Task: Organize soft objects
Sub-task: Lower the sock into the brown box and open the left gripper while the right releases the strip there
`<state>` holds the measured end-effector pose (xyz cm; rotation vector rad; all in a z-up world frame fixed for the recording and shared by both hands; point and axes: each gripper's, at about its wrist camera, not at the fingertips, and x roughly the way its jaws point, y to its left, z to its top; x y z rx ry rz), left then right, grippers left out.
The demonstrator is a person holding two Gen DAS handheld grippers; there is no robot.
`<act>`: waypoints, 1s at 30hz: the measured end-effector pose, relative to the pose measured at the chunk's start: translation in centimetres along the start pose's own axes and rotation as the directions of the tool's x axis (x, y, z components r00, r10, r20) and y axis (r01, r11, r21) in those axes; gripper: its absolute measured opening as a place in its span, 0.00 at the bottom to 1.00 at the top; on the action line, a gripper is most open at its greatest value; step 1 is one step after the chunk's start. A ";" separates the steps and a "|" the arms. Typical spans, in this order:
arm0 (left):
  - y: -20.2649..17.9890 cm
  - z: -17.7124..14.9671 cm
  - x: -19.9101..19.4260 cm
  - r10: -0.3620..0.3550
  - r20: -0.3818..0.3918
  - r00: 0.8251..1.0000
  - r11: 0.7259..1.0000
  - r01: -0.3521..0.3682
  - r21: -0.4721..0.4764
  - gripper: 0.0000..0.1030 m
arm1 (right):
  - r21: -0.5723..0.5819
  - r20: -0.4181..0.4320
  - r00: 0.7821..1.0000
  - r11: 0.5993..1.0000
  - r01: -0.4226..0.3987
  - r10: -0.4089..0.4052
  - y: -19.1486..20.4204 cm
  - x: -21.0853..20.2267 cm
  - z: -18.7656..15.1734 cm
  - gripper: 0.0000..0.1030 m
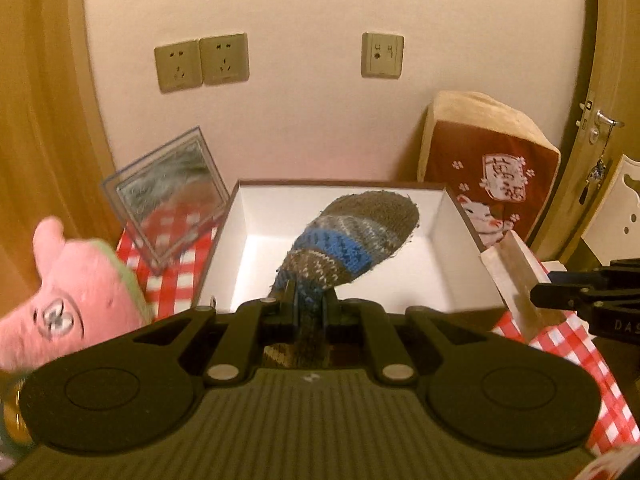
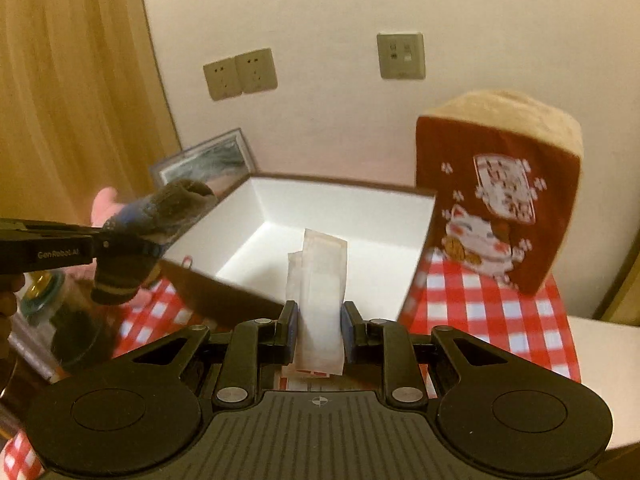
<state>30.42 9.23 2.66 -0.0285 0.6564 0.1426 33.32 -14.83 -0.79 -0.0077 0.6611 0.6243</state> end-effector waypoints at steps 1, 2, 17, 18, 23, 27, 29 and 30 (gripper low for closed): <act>0.1 0.5 0.5 -0.004 0.000 1.000 1.000 0.004 -0.002 0.10 | -0.001 0.006 1.000 1.000 0.003 -0.003 0.0 0.4 0.5 0.23; 0.3 1.0 1.0 -0.012 0.000 1.000 1.000 0.012 -0.005 0.10 | -0.002 0.008 1.000 1.000 0.005 -0.005 0.0 0.9 1.0 0.23; 1.0 5.1 9.0 -0.033 -0.034 0.999 0.999 0.034 0.019 0.10 | 0.001 -0.026 0.997 0.997 0.077 -0.077 -1.7 8.2 5.4 0.23; 0.9 5.0 9.5 -0.034 -0.039 0.999 0.999 0.035 0.022 0.10 | 0.003 -0.030 0.996 0.997 0.079 -0.078 -1.8 8.6 5.5 0.23; 0.9 4.9 11.5 -0.040 -0.069 0.997 0.999 0.042 0.021 0.10 | 0.009 -0.051 0.995 0.997 0.082 -0.082 -2.1 10.3 5.6 0.23; 1.0 4.9 12.9 -0.040 -0.089 0.995 0.999 0.042 0.019 0.11 | 0.013 -0.066 0.994 0.997 0.083 -0.082 -2.1 11.3 5.5 0.23; 1.1 5.0 13.5 -0.047 -0.099 0.994 0.999 0.049 0.021 0.17 | 0.012 -0.071 0.994 0.996 0.083 -0.082 -2.2 11.7 5.6 0.23; 1.2 4.9 13.7 -0.051 -0.102 0.993 0.998 0.053 0.015 0.20 | 0.013 -0.072 0.994 0.996 0.083 -0.082 -2.2 11.9 5.6 0.23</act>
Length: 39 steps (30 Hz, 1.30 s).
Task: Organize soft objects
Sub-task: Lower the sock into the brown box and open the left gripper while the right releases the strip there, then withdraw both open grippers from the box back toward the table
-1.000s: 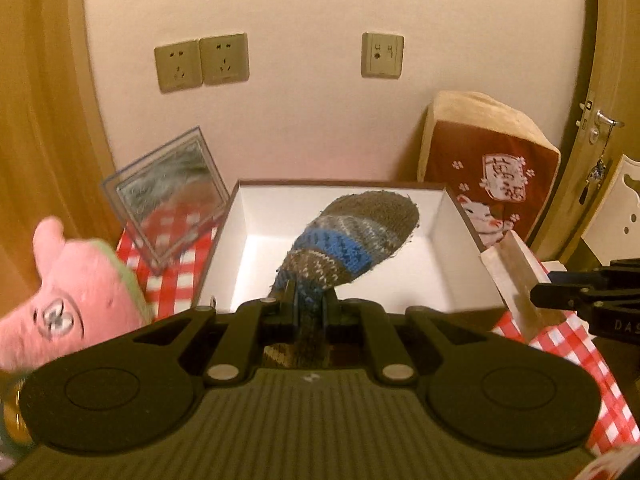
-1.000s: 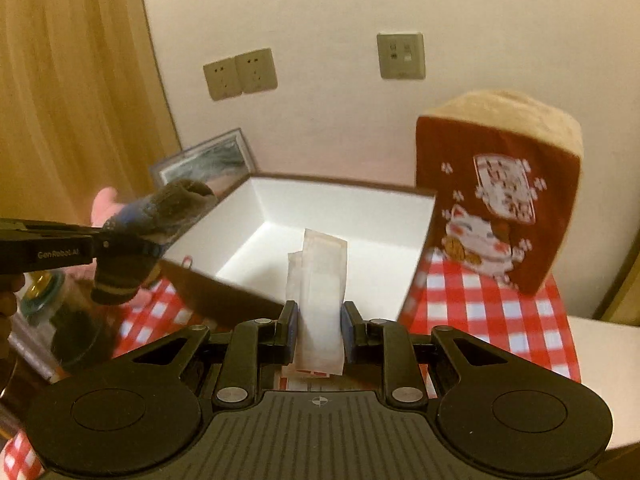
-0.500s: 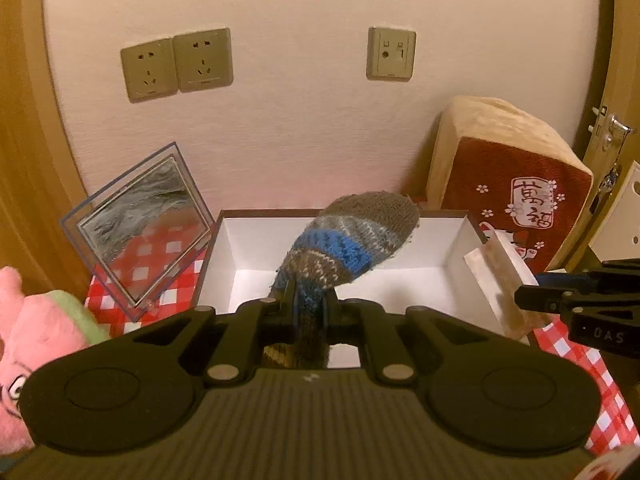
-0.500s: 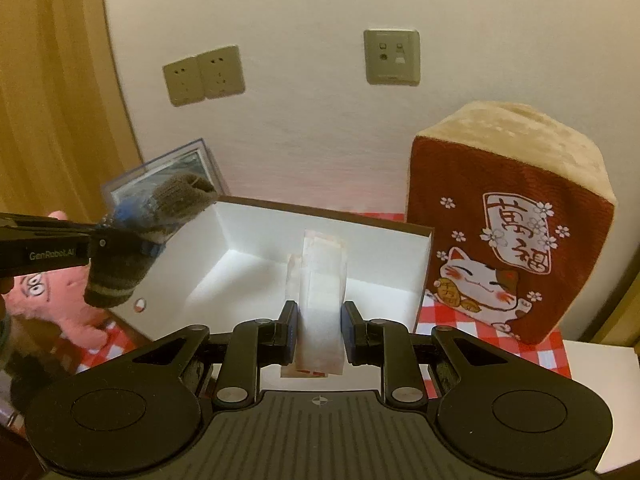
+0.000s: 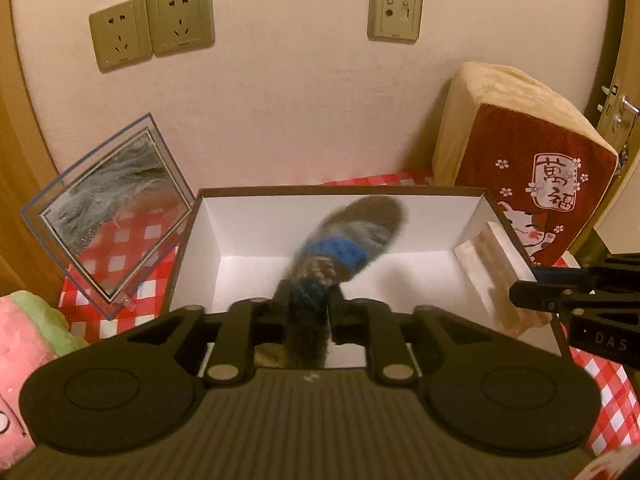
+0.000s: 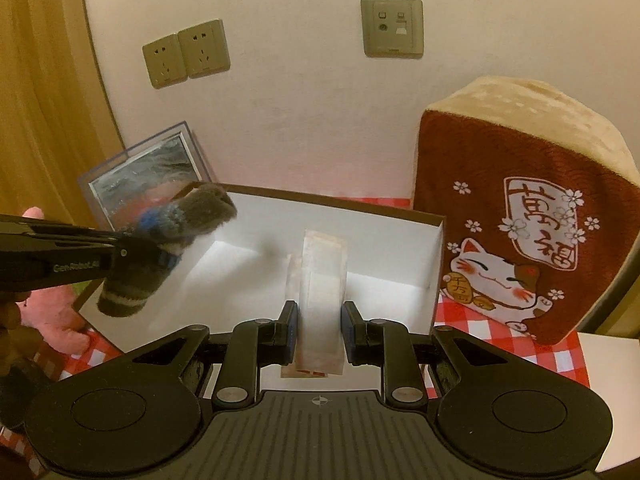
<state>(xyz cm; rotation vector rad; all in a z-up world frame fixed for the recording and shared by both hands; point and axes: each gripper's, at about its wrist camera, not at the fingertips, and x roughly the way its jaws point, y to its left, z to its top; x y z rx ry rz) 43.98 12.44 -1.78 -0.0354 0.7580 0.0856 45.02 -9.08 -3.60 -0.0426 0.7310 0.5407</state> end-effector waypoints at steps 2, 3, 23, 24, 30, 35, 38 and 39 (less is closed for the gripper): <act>0.2 0.0 0.3 -0.008 -0.007 1.000 1.000 0.008 -0.004 0.29 | 0.004 -0.004 1.000 1.000 -0.005 0.005 -0.1 0.3 0.1 0.23; 0.3 0.0 0.5 -0.006 -0.008 1.000 1.000 0.006 -0.005 0.34 | 0.005 -0.005 1.000 1.000 -0.006 0.006 -0.1 0.4 0.1 0.23; 1.2 -1.6 -2.1 -0.017 -0.022 1.000 0.999 0.016 -0.051 0.36 | 0.004 0.079 0.997 1.000 -0.027 0.027 0.4 -0.8 0.6 0.61; 1.2 -1.8 -2.5 -0.019 -0.021 1.000 0.998 0.018 -0.054 0.36 | 0.005 0.083 0.996 1.000 -0.030 0.030 0.4 -1.1 0.5 0.61; 1.5 -3.4 -5.0 -0.022 -0.018 1.000 0.997 0.021 -0.077 0.37 | 0.009 0.097 0.995 0.999 -0.037 0.036 0.2 -3.6 -0.7 0.61; 1.7 -5.3 -7.3 -0.026 -0.023 0.999 0.996 0.024 -0.090 0.38 | 0.023 0.098 0.994 0.999 -0.043 0.041 0.2 -6.2 -2.7 0.61; 1.5 -6.8 -8.6 -0.038 -0.033 0.999 0.994 0.035 -0.100 0.38 | 0.028 0.087 0.995 0.999 -0.040 0.038 0.5 -7.6 -4.3 0.61; 1.4 -7.4 -8.9 -0.040 -0.038 0.998 0.994 0.036 -0.104 0.38 | 0.027 0.080 0.996 0.999 -0.040 0.038 0.6 -8.0 -4.9 0.61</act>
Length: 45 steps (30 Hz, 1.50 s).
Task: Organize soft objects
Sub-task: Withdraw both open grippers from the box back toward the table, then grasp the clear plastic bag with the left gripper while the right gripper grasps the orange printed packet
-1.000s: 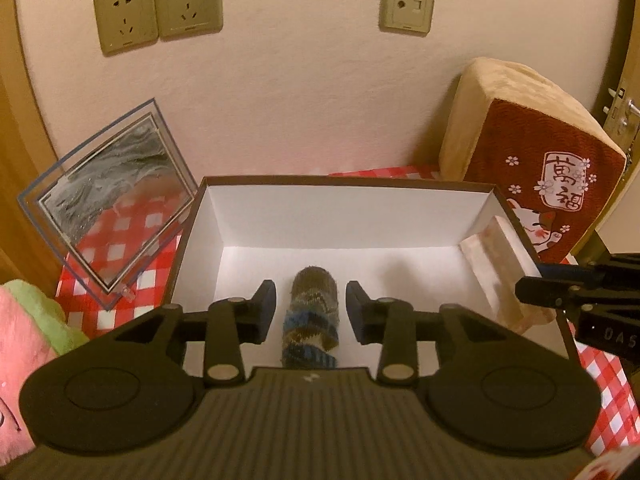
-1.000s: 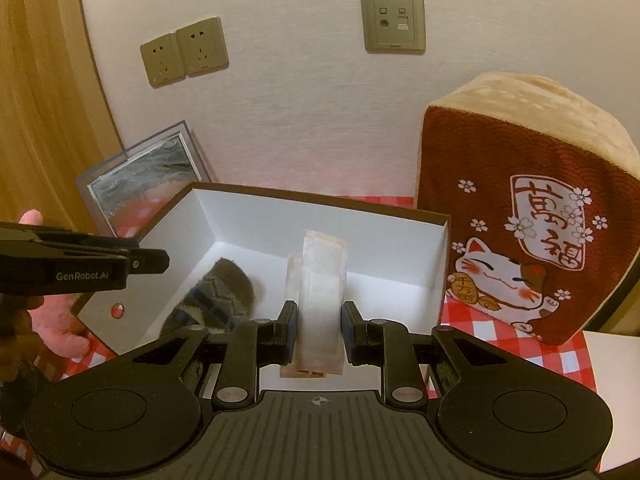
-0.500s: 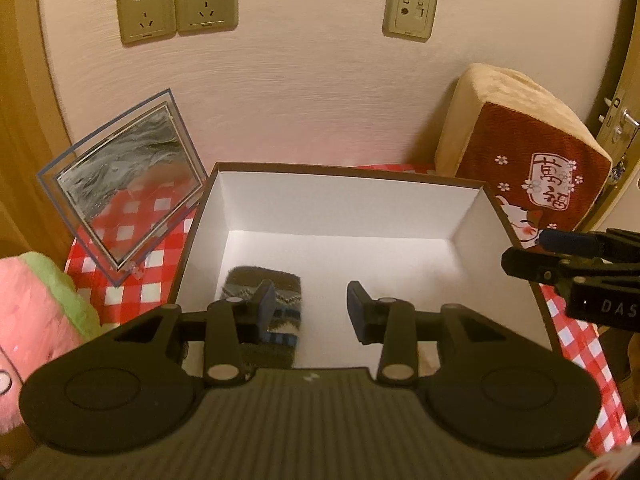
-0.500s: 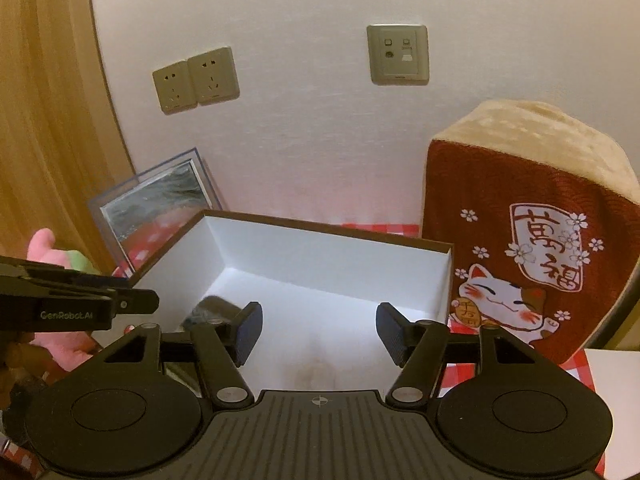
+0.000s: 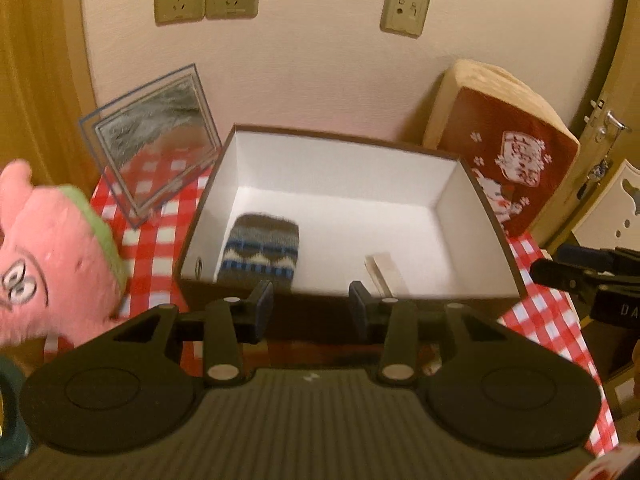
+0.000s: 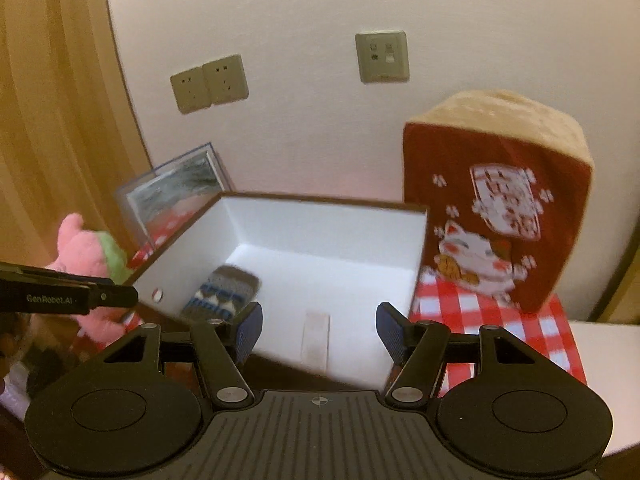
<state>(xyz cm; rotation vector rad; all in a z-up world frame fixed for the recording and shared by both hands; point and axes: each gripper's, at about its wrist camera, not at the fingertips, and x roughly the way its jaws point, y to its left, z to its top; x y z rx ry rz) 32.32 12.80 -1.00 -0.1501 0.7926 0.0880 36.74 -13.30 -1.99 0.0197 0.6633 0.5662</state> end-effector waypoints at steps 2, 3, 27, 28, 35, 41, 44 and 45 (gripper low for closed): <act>-0.1 -1.1 -0.7 -0.007 -0.012 1.000 1.000 0.007 -0.006 0.38 | -0.008 -0.014 1.000 1.000 0.001 -0.001 0.3 -0.8 -1.1 0.61; -0.1 -1.6 -1.0 -0.009 -0.018 1.000 1.000 0.009 -0.009 0.38 | -0.011 -0.021 1.000 1.000 0.003 -0.004 0.5 -1.2 -1.6 0.61; -3.3 -9.9 -2.4 -0.095 -0.151 0.984 0.995 0.092 -0.027 0.37 | -0.188 -0.242 0.969 0.982 0.011 -0.058 4.1 -2.2 -13.7 0.61; -3.4 -10.0 -2.2 -0.104 -0.155 0.982 0.995 0.101 -0.026 0.37 | -0.198 -0.249 0.967 0.980 0.009 -0.059 4.2 -1.8 -14.0 0.61; -4.7 -10.9 -0.5 -0.142 -0.201 0.969 0.990 0.141 -0.022 0.37 | -0.235 -0.286 0.955 0.972 0.016 -0.085 4.5 -0.2 -15.6 0.61; -5.7 -11.5 1.8 -0.161 -0.246 0.956 0.987 0.160 -0.023 0.36 | -0.261 -0.285 0.953 0.965 0.028 -0.105 4.6 0.8 -15.8 0.61; -6.0 -11.6 2.5 -0.184 -0.259 0.948 0.983 0.184 -0.027 0.33 | -0.271 -0.286 0.951 0.962 0.040 -0.120 4.7 1.2 -16.0 0.55; -6.2 -11.7 2.8 -0.185 -0.263 0.947 0.982 0.186 -0.022 0.32 | -0.274 -0.289 0.949 0.961 0.044 -0.125 4.7 1.4 -16.0 0.50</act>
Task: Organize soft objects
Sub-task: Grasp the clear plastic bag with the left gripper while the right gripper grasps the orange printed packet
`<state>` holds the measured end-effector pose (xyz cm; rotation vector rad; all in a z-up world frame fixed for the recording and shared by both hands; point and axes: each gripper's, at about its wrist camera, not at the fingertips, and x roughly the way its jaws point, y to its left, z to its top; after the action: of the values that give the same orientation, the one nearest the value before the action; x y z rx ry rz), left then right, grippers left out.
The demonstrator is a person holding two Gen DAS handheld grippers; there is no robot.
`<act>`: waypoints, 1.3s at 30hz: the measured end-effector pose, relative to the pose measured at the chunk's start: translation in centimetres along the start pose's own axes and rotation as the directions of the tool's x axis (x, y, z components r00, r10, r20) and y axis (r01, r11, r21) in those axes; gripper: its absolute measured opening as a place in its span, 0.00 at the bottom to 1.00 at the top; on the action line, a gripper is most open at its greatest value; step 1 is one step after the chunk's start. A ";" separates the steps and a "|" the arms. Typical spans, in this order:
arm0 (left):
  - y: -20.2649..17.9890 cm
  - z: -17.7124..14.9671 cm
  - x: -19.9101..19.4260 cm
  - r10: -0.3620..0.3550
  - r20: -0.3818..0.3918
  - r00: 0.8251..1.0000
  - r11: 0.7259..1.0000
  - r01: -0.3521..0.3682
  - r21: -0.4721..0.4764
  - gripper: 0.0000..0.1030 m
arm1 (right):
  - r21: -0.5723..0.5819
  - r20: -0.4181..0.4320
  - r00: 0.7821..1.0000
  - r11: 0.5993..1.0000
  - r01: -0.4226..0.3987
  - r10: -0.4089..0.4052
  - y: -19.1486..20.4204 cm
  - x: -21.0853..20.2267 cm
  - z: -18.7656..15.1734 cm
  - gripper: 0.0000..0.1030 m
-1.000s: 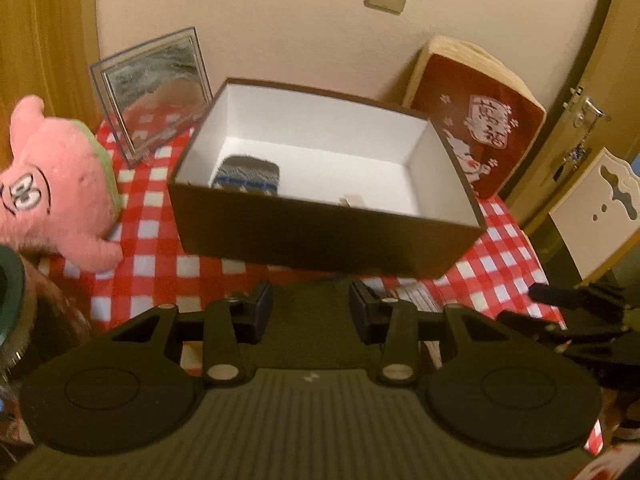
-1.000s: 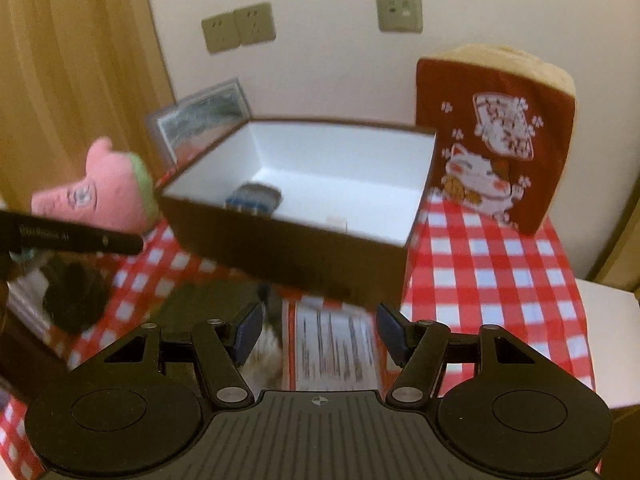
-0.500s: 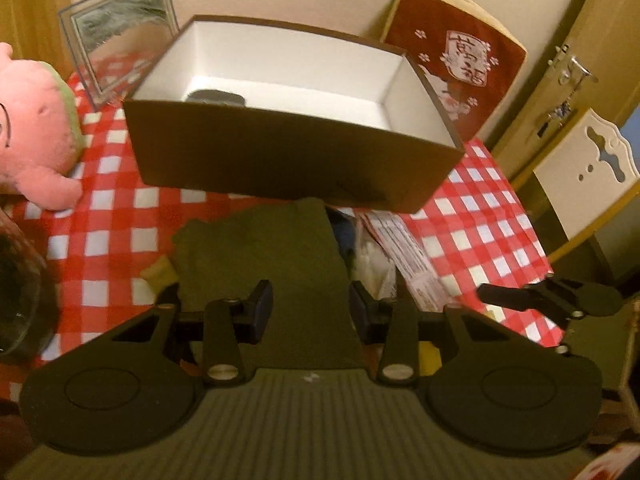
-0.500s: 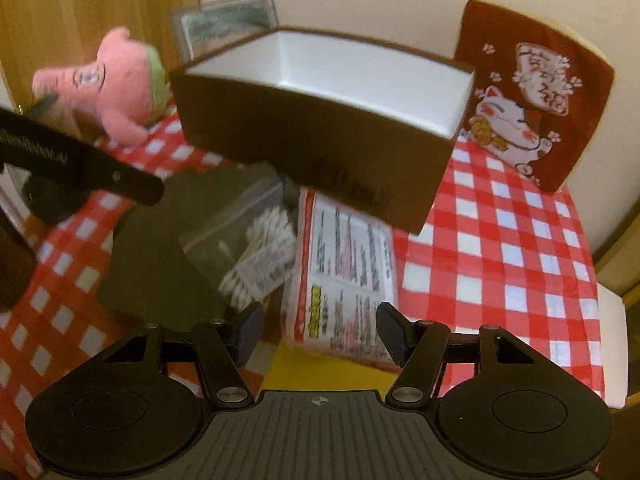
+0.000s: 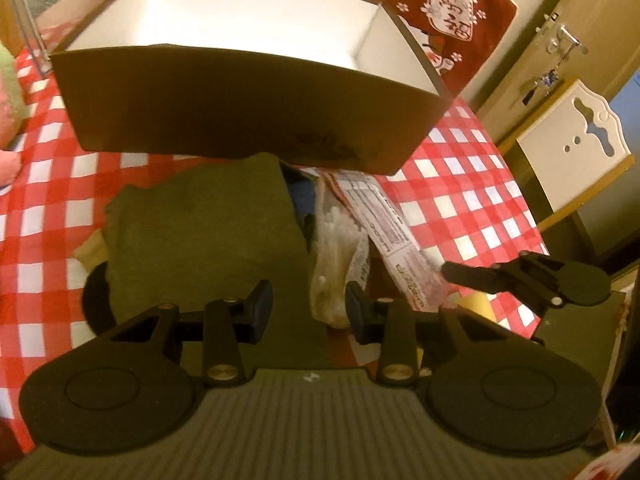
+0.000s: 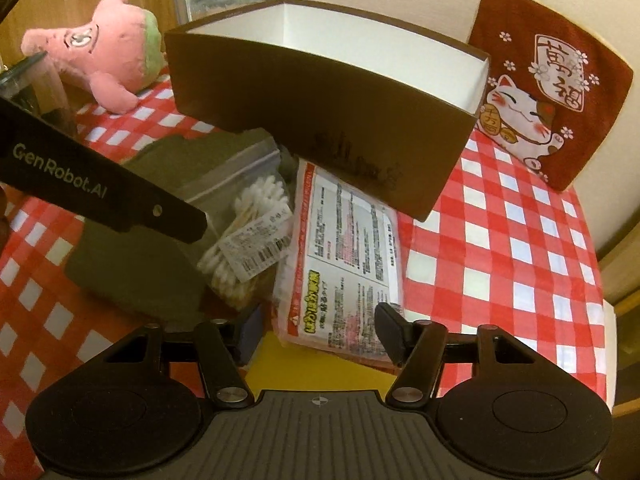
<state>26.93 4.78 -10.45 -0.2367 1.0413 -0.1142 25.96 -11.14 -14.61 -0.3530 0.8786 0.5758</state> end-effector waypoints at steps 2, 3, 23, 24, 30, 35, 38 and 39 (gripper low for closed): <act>-0.3 0.1 0.4 -0.007 -0.006 1.000 1.000 0.007 0.011 0.23 | 0.004 -0.009 1.000 1.000 -0.002 0.002 -0.2 0.2 0.0 0.30; -0.5 0.2 0.5 -0.014 -0.006 1.000 1.000 0.015 0.018 0.14 | 0.007 -0.010 1.000 1.000 -0.001 0.001 -0.4 0.2 0.1 0.27; -4.4 1.3 2.6 -0.013 0.015 1.000 0.994 0.011 0.111 0.04 | 0.258 0.044 0.999 0.966 -0.022 0.011 -9.5 -2.5 1.2 0.13; -4.6 1.4 2.9 -0.007 0.014 1.000 0.993 0.006 0.115 0.05 | 0.251 0.038 0.999 0.967 -0.028 0.020 -9.6 -2.3 1.2 0.13; -5.5 1.7 4.7 0.016 -0.003 1.000 0.993 -0.016 0.117 0.12 | 0.202 0.012 0.999 0.978 -0.045 0.043 -10.0 -0.7 1.3 0.16; -5.9 1.9 5.5 0.058 0.012 0.998 0.992 -0.059 0.111 0.12 | 0.108 -0.026 0.999 0.994 -0.015 0.018 -9.5 0.7 1.4 0.22; -6.1 2.0 5.8 0.075 0.018 0.997 0.991 -0.076 0.114 0.10 | 0.034 -0.030 0.999 0.999 0.025 -0.024 -9.0 1.5 1.2 0.25; -6.2 2.0 5.8 0.078 0.020 0.997 0.990 -0.080 0.115 0.10 | -0.002 -0.023 0.999 0.999 0.044 -0.044 -8.7 1.7 1.1 0.25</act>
<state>31.67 -2.11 -12.81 -0.0914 1.0233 -0.1003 32.75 -16.90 -14.86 -0.3800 0.8909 0.5328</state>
